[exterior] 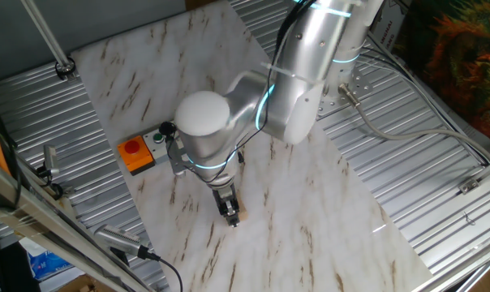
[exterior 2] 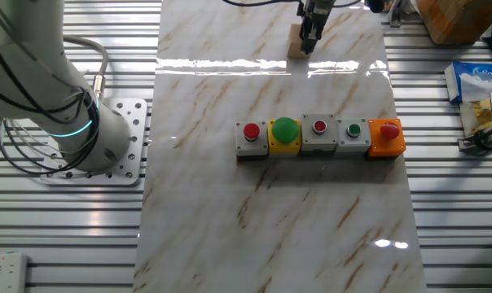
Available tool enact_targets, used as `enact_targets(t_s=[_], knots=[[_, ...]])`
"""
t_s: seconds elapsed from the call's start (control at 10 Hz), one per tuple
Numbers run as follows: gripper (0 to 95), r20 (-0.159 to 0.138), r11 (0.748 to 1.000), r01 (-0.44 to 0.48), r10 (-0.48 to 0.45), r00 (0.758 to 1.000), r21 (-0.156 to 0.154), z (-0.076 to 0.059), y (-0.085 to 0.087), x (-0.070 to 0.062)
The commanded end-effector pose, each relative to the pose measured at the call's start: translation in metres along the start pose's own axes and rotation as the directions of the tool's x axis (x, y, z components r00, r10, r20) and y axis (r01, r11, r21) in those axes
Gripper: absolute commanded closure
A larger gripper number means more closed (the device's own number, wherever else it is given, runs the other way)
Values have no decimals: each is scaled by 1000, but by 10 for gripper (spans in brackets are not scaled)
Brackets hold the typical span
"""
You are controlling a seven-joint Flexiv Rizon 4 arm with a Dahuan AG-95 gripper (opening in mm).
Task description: Pick up the small block on the left and move it to the right
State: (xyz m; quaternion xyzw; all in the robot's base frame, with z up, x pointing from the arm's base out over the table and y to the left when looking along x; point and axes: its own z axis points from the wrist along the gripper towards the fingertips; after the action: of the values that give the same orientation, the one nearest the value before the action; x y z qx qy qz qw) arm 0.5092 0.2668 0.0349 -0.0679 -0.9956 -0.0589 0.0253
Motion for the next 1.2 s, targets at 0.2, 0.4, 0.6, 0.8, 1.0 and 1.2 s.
enact_targets(t_s=[0.2,0.4,0.6,0.8,1.0,1.2], knots=[[190,14,999,6,-5,1000,-46,1,0,0],[0,13,998,-3,4,1000,-67,2,0,0],[0,14,998,2,-1,1000,-66,3,0,0],[0,8,998,-4,4,1000,-66,2,0,1],[0,1,998,-9,9,1000,-63,-6,3,3],[0,-4,998,-9,9,1000,-58,-18,6,9]])
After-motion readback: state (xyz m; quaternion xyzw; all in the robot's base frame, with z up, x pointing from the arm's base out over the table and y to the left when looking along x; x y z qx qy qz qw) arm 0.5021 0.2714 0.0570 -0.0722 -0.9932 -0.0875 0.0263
